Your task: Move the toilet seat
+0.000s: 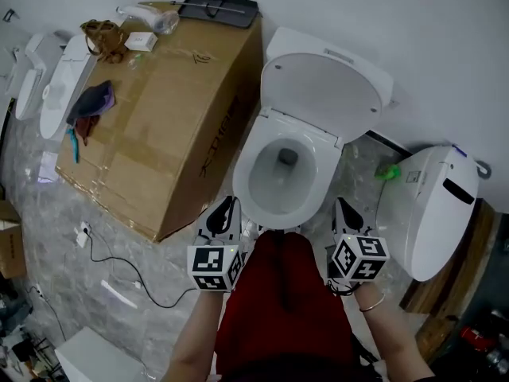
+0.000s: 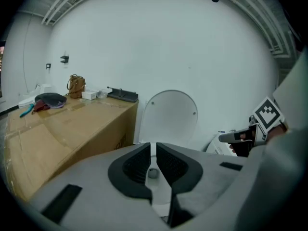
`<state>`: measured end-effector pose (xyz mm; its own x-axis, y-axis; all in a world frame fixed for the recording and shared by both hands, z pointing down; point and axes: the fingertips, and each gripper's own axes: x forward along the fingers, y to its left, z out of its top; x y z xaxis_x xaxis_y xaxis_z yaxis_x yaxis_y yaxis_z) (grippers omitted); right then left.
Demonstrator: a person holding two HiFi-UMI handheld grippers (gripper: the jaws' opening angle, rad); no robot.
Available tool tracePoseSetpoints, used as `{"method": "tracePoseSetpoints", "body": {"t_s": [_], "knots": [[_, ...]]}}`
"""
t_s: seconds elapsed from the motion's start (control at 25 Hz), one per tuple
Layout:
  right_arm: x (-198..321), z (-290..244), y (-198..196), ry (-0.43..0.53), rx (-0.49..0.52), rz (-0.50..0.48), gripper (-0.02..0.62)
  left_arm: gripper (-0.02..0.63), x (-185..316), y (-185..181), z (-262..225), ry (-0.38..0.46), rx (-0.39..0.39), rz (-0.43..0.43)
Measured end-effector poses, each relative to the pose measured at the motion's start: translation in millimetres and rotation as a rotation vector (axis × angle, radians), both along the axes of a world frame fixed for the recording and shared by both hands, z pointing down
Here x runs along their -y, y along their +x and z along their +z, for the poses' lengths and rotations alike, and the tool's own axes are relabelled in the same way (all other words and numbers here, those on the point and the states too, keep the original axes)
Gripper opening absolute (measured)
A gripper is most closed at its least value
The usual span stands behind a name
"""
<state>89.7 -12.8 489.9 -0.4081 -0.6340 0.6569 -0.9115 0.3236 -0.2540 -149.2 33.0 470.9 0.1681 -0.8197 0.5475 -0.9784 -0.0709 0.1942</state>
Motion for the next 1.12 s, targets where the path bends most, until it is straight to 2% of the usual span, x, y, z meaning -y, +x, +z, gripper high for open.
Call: {"method": "tracePoseSetpoints", "body": {"t_s": [0.32, 0.72, 0.92, 1.12], "knots": [[-9.0, 74.6, 14.5, -0.116, -0.039, 0.034, 0.015, 0.031, -9.5, 7.0, 73.1, -0.123, 0.006, -0.005], [-32.5, 156.2, 19.9, -0.250, -0.087, -0.019, 0.017, 0.038, -25.6, 5.8, 167.3, -0.276, -0.016, -0.048], [-45.2, 190.7, 22.8, -0.334, -0.085, -0.028, 0.018, 0.087, -30.9, 0.4, 205.6, -0.338, -0.034, -0.092], [-54.1, 219.7, 20.3, -0.397, -0.083, -0.024, 0.020, 0.141, -37.1, 1.9, 239.6, -0.399, -0.045, -0.080]]}}
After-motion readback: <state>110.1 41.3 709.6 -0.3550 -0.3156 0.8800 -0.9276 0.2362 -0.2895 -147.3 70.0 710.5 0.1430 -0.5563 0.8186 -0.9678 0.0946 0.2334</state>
